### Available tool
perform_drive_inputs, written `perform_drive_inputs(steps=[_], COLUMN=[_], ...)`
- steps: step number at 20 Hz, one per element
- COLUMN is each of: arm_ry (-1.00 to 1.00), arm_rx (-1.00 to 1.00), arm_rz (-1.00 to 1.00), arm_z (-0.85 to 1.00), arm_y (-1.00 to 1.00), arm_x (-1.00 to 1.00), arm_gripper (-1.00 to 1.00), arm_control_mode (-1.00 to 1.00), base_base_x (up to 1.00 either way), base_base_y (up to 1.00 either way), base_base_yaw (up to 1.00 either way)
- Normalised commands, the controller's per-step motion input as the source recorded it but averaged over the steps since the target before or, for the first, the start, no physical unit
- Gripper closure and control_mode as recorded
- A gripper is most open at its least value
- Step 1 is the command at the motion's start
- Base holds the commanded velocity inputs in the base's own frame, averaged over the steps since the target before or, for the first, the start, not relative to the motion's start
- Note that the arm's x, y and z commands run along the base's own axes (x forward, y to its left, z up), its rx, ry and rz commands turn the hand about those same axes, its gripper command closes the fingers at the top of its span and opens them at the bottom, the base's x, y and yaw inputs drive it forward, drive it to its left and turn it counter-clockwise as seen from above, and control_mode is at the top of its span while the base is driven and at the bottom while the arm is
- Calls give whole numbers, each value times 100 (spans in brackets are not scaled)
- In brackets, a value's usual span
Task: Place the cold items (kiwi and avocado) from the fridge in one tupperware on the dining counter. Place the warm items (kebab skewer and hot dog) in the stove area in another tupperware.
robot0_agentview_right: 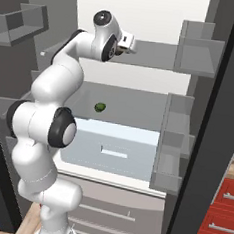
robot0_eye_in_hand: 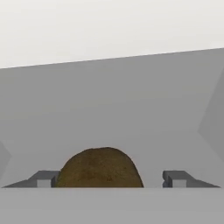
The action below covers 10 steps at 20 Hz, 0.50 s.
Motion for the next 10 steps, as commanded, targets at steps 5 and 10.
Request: perform_drive_inputs(steps=[5, 10], arm_ry=[4, -4], arm_rx=[0, 1], arm_rz=[0, 0], arm_z=[-5, -3], arm_y=[0, 0], arm_x=[2, -5], arm_gripper=[100, 100], arm_control_mode=[-100, -100], base_base_x=[0, 0], base_base_y=[0, 0], base_base_yaw=[0, 0])
